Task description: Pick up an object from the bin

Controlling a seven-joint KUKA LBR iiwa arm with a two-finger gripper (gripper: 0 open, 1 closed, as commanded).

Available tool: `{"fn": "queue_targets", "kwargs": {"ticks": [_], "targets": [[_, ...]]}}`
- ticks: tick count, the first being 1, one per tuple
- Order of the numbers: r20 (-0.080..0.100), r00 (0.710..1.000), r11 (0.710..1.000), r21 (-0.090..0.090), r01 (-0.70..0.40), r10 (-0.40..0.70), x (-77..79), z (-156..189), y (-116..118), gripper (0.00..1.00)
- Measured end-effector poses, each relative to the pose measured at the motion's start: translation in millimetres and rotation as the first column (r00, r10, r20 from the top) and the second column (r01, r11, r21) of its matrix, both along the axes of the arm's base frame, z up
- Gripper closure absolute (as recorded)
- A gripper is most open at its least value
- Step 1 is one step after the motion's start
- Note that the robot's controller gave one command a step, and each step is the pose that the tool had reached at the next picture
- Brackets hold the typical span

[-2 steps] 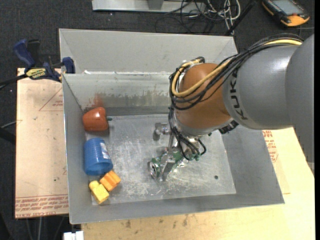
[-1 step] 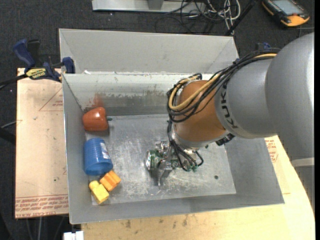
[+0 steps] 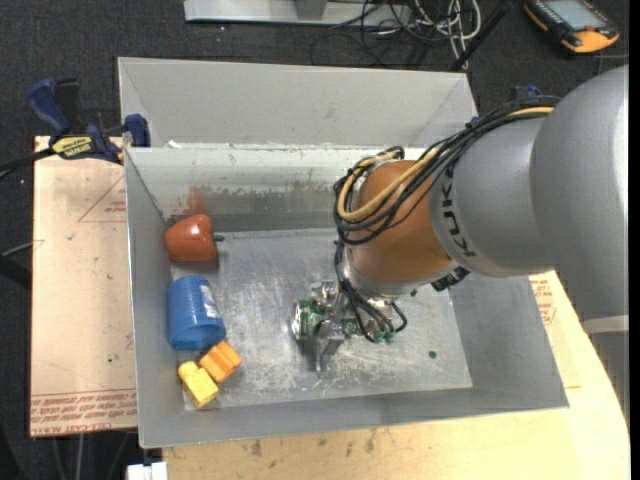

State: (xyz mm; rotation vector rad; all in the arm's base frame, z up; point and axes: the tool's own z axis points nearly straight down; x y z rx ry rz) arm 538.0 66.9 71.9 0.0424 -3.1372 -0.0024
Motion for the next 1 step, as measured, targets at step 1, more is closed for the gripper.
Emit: {"fn": "queue_targets", "kwargs": {"ticks": [1], "targets": [[0.011, 0.999, 0.999, 0.001, 0.043, -0.043, 4.5, 159.5, 0.5, 1.0]]}}
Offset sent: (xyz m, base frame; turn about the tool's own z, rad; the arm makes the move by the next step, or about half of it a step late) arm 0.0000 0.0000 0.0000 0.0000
